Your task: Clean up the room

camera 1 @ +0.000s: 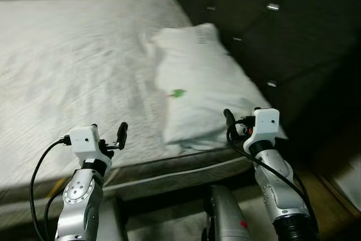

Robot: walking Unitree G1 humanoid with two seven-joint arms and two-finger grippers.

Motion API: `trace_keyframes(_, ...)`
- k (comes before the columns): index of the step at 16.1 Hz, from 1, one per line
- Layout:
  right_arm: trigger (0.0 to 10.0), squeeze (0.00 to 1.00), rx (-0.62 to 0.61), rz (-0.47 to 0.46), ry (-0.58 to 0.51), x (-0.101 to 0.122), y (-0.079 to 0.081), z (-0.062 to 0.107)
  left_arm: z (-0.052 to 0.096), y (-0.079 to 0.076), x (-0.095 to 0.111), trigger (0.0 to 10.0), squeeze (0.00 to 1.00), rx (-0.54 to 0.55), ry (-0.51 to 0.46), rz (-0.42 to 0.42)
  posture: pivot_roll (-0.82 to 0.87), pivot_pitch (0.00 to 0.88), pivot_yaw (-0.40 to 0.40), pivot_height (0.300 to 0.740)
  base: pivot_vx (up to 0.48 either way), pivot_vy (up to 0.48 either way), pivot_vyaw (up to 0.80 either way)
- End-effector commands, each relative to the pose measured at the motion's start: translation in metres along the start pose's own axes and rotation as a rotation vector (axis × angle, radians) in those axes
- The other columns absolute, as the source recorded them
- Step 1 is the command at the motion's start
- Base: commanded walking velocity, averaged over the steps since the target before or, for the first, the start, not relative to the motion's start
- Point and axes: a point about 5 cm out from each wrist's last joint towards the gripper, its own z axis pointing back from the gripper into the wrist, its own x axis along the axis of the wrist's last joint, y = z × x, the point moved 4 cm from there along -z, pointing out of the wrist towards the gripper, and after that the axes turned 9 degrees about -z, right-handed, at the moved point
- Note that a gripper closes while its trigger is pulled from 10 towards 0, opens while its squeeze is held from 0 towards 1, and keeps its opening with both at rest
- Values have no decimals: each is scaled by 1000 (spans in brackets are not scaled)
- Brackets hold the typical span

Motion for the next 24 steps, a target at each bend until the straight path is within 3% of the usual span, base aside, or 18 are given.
trace_keyframes(1,10000,0,7,0,-29,11,0,-2,-1,-4,0,10000,0,-18,-2,-10,-82,27,-24,551,0,0,-494)
trace_keyframes(9,10000,0,35,9,-33,10,5,-1,-3,-5,0,10000,0,-25,1,-13,-80,30,-20,551,0,0,-127)
trace_keyframes(24,10000,0,47,-5,-43,15,6,-7,-6,-4,2,10000,0,-22,-1,-19,-79,28,-17,736,0,0,0)
